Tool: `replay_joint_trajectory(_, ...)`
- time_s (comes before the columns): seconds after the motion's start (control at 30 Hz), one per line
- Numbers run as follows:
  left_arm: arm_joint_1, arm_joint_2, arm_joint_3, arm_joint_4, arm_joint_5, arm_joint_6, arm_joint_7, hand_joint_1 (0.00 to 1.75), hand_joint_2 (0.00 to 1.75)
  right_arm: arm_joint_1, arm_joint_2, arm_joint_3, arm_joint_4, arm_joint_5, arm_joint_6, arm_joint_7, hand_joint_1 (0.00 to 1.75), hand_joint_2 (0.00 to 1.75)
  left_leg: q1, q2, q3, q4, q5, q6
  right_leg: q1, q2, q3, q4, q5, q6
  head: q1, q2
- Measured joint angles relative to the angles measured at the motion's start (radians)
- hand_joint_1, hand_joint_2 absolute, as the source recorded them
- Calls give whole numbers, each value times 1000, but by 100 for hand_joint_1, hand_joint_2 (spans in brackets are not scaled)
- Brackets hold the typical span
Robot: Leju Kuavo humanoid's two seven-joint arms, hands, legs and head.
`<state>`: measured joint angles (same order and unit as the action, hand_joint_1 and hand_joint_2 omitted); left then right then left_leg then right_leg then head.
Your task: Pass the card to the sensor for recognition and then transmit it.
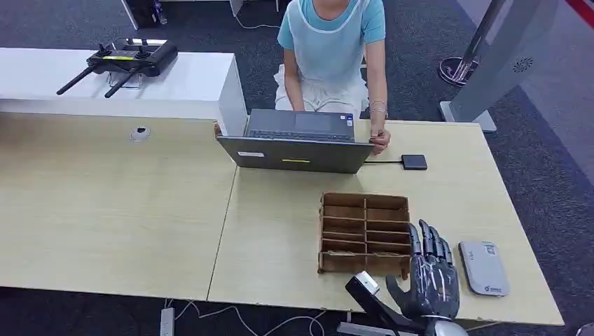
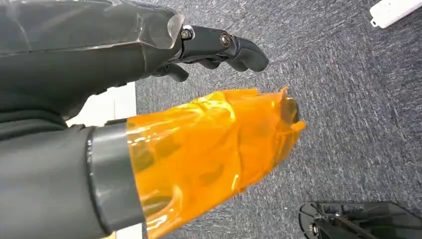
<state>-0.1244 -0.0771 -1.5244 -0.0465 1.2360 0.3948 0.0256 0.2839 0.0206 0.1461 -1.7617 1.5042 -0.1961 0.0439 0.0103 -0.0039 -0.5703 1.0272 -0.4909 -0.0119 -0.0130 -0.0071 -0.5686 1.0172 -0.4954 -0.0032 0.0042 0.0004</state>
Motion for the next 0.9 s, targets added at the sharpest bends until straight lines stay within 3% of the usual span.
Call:
replay_joint_trajectory(0.03, 0, 0, 0, 0, 0, 0, 0, 0, 0, -1, 0, 0, 0, 0, 0, -2, 82, 175, 0, 0, 0, 0, 0, 0, 0, 0, 0, 0, 0, 0, 0, 0)
replay_joint_trajectory(0.07, 0, 0, 0, 0, 0, 0, -2, 0, 0, -1, 0, 0, 0, 0, 0, -3, 73, 175, 0, 0, 0, 0, 0, 0, 0, 0, 0, 0, 0, 0, 0, 0)
replay_joint_trajectory(0.1, 0, 0, 0, 0, -2, 0, -3, 0, 0, -3, 0, 0, 0, 0, 0, -4, 51, 175, 0, 0, 0, 0, 0, 0, 0, 0, 0, 0, 0, 0, 0, 0)
replay_joint_trajectory(0.17, 0, 0, 0, 0, -2, 0, -8, 0, 0, -5, 0, 0, 3, 0, 0, -6, 42, 175, 0, 0, 0, 0, 0, 0, 0, 0, 0, 0, 0, 0, 0, 0)
replay_joint_trajectory(0.4, 0, 0, 0, 0, -5, 0, -10, 0, 0, -11, 0, 6, 13, 2, 2, -11, 56, 175, 0, 0, 0, 0, 0, 0, 0, 0, 0, 0, 0, 0, 0, 0)
replay_joint_trajectory(0.53, 0, 0, 0, 0, -5, 0, -10, 0, 0, -16, 0, 11, 22, 2, 5, -8, 47, 175, 0, 0, 0, 0, 0, 0, 0, 0, 0, 0, 0, 0, 0, 0)
replay_joint_trajectory(0.9, 0, 0, 0, 0, -13, 0, -11, 0, 0, -28, -9, 40, 54, 2, 17, -2, 56, 175, 0, 0, 0, 0, 0, 0, 0, 0, 0, 0, 0, 0, 0, 0)
